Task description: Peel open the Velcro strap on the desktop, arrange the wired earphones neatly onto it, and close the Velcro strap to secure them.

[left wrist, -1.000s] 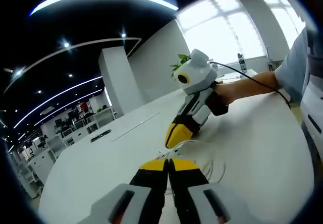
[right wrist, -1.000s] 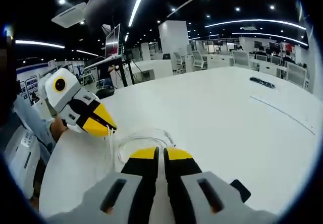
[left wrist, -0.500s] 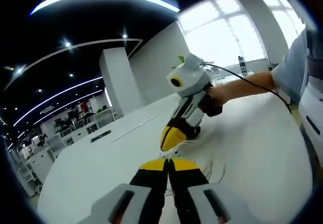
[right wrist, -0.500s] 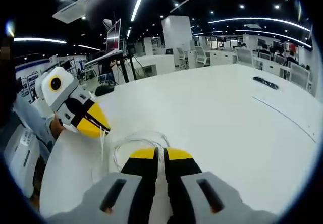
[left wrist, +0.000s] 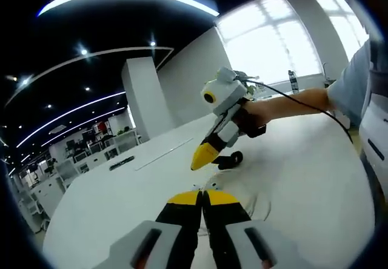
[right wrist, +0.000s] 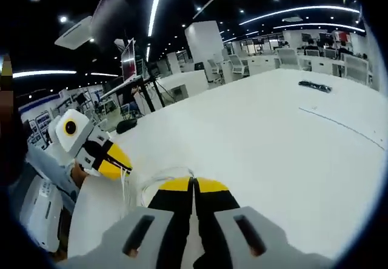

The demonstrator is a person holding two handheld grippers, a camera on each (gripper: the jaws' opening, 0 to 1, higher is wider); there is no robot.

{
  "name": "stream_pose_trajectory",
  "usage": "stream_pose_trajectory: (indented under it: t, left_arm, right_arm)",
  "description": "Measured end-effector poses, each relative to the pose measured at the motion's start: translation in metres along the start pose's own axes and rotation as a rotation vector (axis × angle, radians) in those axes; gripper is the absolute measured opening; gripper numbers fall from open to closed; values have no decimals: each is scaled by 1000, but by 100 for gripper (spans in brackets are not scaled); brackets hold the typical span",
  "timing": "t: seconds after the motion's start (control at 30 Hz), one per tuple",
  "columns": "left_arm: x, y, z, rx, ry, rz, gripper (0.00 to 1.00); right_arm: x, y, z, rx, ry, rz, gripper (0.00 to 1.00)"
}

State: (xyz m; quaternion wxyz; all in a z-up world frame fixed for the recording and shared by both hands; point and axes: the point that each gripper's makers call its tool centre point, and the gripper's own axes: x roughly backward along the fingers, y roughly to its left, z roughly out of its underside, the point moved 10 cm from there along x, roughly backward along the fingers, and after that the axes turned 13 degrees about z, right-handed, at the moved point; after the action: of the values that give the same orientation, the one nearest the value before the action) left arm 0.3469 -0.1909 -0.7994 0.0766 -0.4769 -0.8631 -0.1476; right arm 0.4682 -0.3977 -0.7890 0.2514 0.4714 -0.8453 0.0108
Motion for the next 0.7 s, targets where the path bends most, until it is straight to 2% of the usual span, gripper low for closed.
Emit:
stream_pose_trajectory:
  t: [0.07,0.13,0.2,0.27,0.3,0.53,0.7]
  left_arm:
    - [1,1,0,8,-2,-1,6]
    - [2,3,0,21,-10,0,6]
    - [3,3,0,33,-18,3,6]
    - [3,3,0,35,-20,4,6]
    - [3,4,0,34,-19,1,6]
    - [4,5,0,38,-25,-5,6]
    - [5,7,-1,36,-32,-13,6]
  right_arm:
    - [0,-4,-3,10,12,4,4]
    - [0,-3,-5,30,57,-4,4]
    - [0,0,-9,15,107,-54,5]
    - [-1,1,-13,19,114,-61,5]
    - [-2,3,-14,83,144,-62,5]
    - [-11,11,0,179,233,-82,10]
    - [-14,9,3,204,243,-66,10]
